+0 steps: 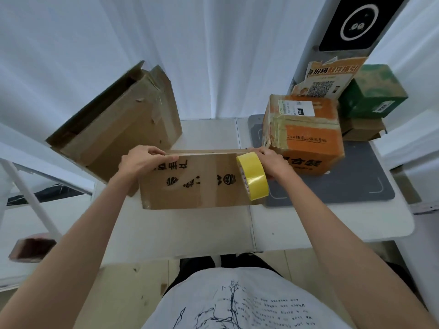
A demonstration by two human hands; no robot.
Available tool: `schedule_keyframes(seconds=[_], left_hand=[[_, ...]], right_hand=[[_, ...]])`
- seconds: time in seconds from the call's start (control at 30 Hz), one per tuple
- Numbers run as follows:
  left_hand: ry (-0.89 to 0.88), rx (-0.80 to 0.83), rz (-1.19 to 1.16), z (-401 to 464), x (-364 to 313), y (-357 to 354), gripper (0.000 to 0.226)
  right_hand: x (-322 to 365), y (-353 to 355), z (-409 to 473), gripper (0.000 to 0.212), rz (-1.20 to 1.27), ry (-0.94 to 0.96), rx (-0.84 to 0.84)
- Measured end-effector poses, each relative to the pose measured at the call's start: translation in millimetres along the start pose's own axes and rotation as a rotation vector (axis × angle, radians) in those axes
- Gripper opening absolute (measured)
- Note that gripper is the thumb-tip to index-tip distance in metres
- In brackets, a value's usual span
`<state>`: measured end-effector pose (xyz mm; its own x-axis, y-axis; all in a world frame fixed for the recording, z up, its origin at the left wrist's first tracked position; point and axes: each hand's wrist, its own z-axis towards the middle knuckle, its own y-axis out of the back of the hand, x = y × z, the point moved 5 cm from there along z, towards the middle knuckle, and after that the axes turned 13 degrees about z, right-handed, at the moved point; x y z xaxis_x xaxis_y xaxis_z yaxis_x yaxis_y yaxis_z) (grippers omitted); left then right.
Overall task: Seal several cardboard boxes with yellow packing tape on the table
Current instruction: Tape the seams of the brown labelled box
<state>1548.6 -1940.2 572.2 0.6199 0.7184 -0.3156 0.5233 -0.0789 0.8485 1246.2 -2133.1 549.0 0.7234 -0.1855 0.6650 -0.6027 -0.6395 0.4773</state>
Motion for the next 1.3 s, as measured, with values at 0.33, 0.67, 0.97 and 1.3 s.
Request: schedule_keyframes(seconds=[0.33, 0.67, 0.97, 1.3], left_hand=[[0.101, -0.032, -0.095, 29, -19, 14, 0.080], [-0.490, -0.275, 0.380, 42, -98, 3, 0.065], [-0.539, -0.042, 0.872, 55, -135, -46, 0.162], [-0.515, -0.043, 0.921, 67, -144, -38, 0.154]], right_hand=[[23, 7, 7, 0.062, 0.497, 0.103, 0.031], [40, -1, 6, 0.046, 0.820, 0.245, -0.135], [59, -13, -2, 0.045, 0.806, 0.395, -0.221], [70, -25, 7, 0.022, 0.733, 0.386, -0.141]])
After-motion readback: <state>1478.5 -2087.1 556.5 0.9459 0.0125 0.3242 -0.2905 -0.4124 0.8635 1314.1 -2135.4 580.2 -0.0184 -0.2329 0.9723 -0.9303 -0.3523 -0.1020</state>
